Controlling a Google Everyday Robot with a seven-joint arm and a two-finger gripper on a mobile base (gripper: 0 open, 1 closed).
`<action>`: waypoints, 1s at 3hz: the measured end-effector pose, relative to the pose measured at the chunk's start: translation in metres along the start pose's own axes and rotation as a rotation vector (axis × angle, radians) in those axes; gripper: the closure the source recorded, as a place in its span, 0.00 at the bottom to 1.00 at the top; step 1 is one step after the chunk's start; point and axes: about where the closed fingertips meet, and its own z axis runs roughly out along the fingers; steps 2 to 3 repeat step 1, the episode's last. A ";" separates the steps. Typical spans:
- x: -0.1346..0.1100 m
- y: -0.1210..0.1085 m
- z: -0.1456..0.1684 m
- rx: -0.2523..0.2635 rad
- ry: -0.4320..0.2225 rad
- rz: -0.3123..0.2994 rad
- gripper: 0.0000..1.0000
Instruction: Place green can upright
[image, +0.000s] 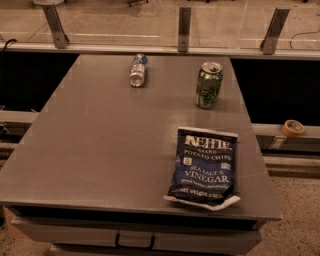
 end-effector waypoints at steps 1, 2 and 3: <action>-0.011 -0.021 -0.001 0.081 -0.007 -0.013 0.00; -0.011 -0.021 -0.001 0.081 -0.007 -0.013 0.00; -0.011 -0.021 -0.001 0.081 -0.007 -0.013 0.00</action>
Offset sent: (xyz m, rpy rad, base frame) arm 0.0000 0.0000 0.0000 0.0000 0.0000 0.0000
